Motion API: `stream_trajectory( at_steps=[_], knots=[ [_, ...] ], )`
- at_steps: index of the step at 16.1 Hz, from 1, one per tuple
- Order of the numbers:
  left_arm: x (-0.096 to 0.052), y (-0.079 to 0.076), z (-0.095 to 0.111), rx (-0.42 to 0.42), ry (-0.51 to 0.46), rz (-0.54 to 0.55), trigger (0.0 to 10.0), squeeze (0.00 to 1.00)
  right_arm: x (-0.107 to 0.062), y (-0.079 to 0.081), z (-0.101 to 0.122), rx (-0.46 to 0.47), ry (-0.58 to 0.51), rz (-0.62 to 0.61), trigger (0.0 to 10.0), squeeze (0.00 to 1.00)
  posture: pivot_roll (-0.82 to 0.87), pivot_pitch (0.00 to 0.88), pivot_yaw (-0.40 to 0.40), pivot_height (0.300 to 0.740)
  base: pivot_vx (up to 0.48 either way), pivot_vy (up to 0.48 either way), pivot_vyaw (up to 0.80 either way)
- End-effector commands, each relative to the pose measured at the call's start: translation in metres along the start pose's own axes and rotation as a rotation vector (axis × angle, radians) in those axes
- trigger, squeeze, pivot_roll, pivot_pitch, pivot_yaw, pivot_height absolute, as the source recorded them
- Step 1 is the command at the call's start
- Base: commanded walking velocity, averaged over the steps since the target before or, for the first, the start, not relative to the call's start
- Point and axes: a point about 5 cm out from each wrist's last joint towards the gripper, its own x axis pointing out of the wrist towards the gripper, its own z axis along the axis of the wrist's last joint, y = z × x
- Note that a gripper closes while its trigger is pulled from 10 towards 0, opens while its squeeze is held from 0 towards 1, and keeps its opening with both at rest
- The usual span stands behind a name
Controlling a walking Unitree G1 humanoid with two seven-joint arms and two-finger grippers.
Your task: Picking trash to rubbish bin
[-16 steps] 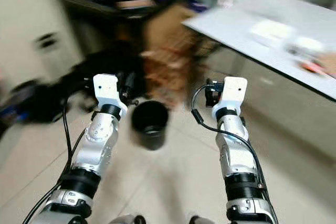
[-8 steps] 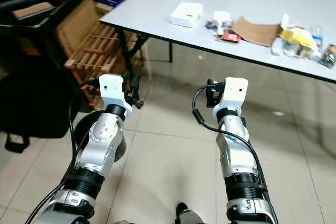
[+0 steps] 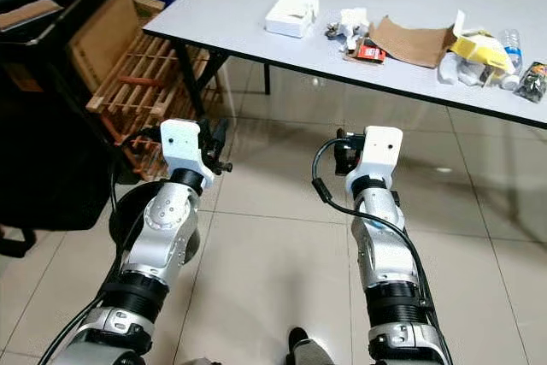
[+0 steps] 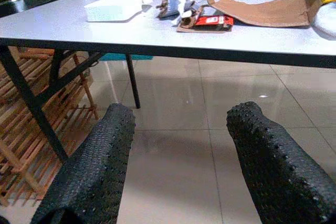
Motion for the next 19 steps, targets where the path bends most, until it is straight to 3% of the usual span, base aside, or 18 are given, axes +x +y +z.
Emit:
stream_trajectory(
  at_steps=[1,4,8,12,19],
  knots=[
    [0.0003,0.0005,-0.0018,0.019,0.018,0.001,10.0,0.00,0.0016,0.0020,0.0004,0.007,0.008,0.005,10.0,0.00,-0.04,0.105,0.035,0.740,0.000,0.000,0.00],
    [0.0009,0.0011,-0.0024,0.026,0.023,0.003,10.0,0.00,0.0018,0.0020,0.0008,0.006,0.007,0.005,10.0,0.00,-0.04,0.106,0.034,0.740,0.000,-0.374,0.00],
    [0.0010,0.0010,-0.0025,0.021,0.025,0.007,10.0,0.00,0.0020,0.0019,0.0011,0.006,0.007,0.006,10.0,0.00,-0.04,0.107,0.033,0.740,0.000,0.000,-0.80],
    [0.0010,0.0021,-0.0026,0.024,0.026,0.010,10.0,0.00,0.0021,0.0025,0.0009,0.005,0.007,0.006,10.0,0.00,-0.04,0.110,0.034,0.740,0.000,0.000,0.00],
    [0.0009,0.0019,-0.0031,0.026,0.030,0.011,10.0,0.00,0.0014,0.0036,-0.0005,0.009,0.014,0.011,10.0,0.00,-0.04,0.112,0.033,0.740,0.000,0.000,-0.76]
  ],
)
